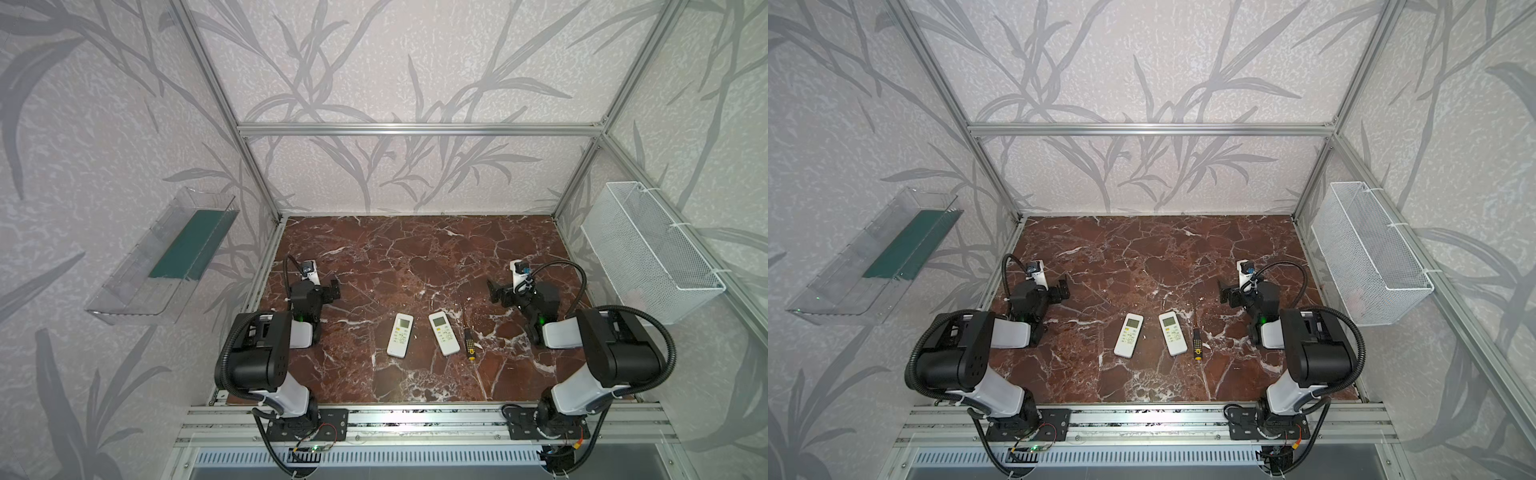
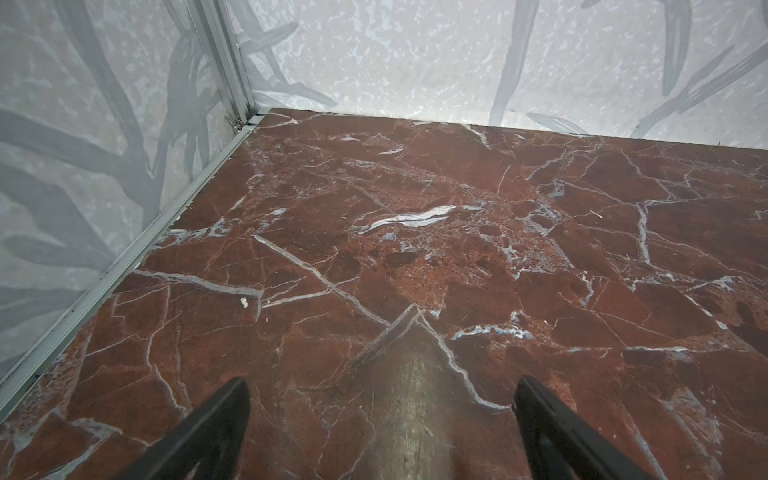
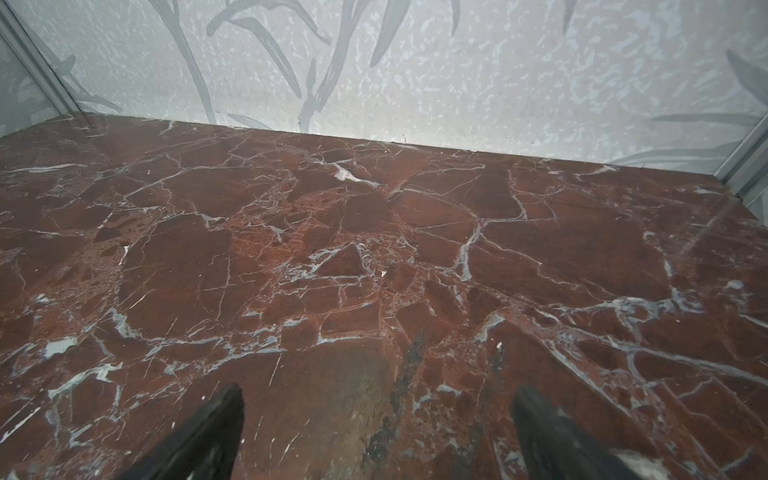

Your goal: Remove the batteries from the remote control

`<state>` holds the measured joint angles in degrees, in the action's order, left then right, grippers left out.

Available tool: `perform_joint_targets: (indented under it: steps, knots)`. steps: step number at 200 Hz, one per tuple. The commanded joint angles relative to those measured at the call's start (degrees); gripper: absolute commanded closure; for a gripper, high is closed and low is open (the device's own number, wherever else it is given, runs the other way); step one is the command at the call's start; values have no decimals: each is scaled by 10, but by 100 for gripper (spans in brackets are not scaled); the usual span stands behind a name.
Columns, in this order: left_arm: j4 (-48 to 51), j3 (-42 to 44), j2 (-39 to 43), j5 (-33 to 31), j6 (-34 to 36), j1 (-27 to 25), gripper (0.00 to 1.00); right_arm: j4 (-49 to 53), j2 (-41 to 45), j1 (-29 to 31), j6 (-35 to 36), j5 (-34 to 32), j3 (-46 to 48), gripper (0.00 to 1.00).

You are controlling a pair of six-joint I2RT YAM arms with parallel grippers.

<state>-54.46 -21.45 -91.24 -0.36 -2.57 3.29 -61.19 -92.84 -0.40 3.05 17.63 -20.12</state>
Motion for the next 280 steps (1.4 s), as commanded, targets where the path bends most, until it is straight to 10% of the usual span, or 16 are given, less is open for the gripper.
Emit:
perform_joint_targets:
  steps: [1,211,280]
  knots:
    - [-2,1,14,1,5,3,1,2,12,4,4,5,4,1]
    - [-77,39,17,4,4,3,1,-95,5,3,1,-4,51,1]
    - [-2,56,135,-30,3,-4,1,-93,61,3,-3,-16,76,1]
